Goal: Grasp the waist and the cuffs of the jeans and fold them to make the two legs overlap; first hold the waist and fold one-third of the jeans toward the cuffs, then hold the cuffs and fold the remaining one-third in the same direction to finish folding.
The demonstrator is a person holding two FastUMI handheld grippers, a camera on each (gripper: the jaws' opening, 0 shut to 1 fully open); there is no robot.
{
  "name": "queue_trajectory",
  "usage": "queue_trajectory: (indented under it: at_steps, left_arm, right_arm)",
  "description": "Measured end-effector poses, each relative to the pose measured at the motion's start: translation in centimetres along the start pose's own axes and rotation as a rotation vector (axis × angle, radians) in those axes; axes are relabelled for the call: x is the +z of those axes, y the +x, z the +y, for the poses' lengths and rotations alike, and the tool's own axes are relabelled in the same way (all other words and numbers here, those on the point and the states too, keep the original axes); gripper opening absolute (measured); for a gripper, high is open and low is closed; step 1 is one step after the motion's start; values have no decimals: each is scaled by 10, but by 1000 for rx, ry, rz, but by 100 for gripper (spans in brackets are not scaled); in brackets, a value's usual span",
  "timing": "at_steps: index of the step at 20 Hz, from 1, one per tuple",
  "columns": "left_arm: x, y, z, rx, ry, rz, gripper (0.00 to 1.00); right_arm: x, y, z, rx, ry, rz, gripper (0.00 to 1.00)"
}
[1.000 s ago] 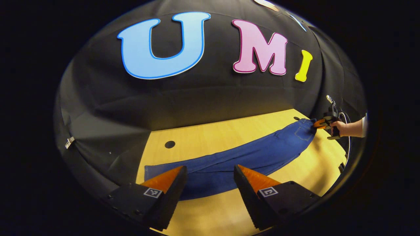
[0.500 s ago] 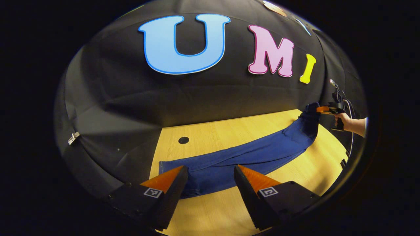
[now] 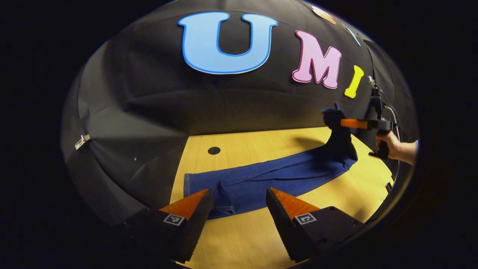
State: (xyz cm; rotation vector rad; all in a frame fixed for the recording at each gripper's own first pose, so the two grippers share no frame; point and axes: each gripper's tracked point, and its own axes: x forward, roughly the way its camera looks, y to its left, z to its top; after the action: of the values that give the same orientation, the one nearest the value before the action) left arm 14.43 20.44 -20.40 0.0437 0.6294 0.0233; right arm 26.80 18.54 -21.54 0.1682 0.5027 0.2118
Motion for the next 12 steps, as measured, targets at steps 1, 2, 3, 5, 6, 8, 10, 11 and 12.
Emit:
queue_trajectory:
  at_steps: [1,2,3,5,6,8,10,11,12]
  left_arm:
    - [-5,-4,0,6,0,6,92]
    - [-8,-8,0,6,-4,8,92]
    - [-9,-12,-3,0,-12,6,93]
    - [-12,-16,-7,-8,-27,6,93]
    - [-16,-17,-7,-7,-29,13,93]
    - [-22,-14,-3,-5,-38,28,93]
    - [-28,-2,-1,-20,-77,58,93]
    - [-33,4,0,-30,-109,89,93]
    - [-37,13,1,-37,-143,116,93]
  right_arm:
    - [-28,5,22,45,-31,52,0]
    - [-55,15,40,86,-46,103,5]
    - [-73,18,55,111,-55,140,5]
    - [-100,30,64,136,-66,173,0]
    - [-99,21,65,144,-66,180,0]
    - [-103,22,65,160,-69,193,0]
    - [-118,21,65,183,-70,243,5]
    - [-125,19,68,202,-64,272,2]
    - [-127,16,70,205,-70,279,11]
